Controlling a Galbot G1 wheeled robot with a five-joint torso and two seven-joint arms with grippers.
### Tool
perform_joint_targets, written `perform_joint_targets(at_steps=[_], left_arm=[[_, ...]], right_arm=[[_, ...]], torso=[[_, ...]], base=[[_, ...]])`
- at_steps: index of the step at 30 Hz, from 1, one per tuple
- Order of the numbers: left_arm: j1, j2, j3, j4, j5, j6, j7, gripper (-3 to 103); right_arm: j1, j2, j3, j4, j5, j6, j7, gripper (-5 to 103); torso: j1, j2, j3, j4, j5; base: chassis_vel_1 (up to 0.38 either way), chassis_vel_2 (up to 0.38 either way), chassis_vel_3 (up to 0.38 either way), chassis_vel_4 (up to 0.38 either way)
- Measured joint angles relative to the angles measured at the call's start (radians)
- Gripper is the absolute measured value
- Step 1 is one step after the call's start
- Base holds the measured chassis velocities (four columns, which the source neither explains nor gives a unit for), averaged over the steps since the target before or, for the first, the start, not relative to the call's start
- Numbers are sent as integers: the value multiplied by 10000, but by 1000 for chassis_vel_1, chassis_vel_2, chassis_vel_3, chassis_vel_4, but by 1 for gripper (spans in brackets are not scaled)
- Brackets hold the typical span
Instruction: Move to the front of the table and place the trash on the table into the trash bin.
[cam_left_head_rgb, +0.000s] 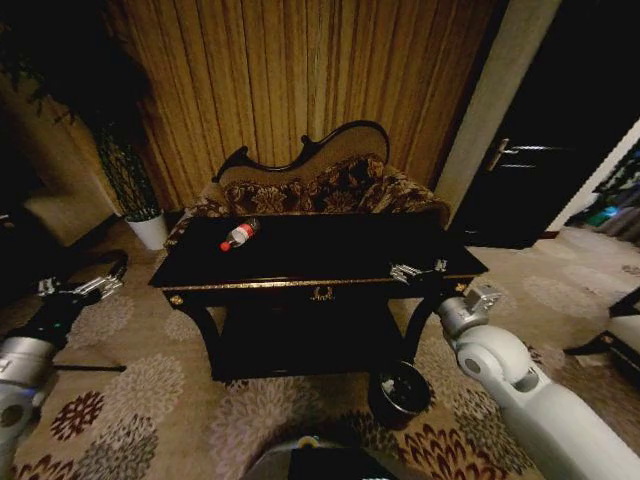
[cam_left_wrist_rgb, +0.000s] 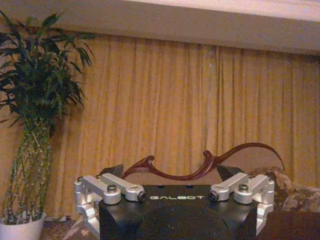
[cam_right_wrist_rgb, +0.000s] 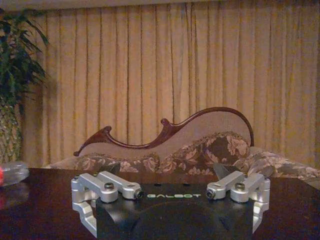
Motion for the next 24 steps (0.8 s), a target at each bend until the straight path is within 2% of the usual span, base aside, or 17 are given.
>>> perform_joint_targets(at_steps=[10,19,24], left_arm=[[17,-18,3,-22,-4,-7,13,100],[28,-35,23,-24,-3,-9,11,100],[-50,189,123,157,-4,-9,-33,100]], right_arm=[[-44,28,-69,-191,-193,263,11,100],[-132,58,-174,-227,-233,269,76,100],[-228,205,-187,-227,-250,269,84,100]], torso=[[15,-6,4,0,0],[-13,7,-6,1,1],[0,0,0,3,0]], base=[[-185,168,184,-209],[20,-20,-25,22],[0,0,0,0]])
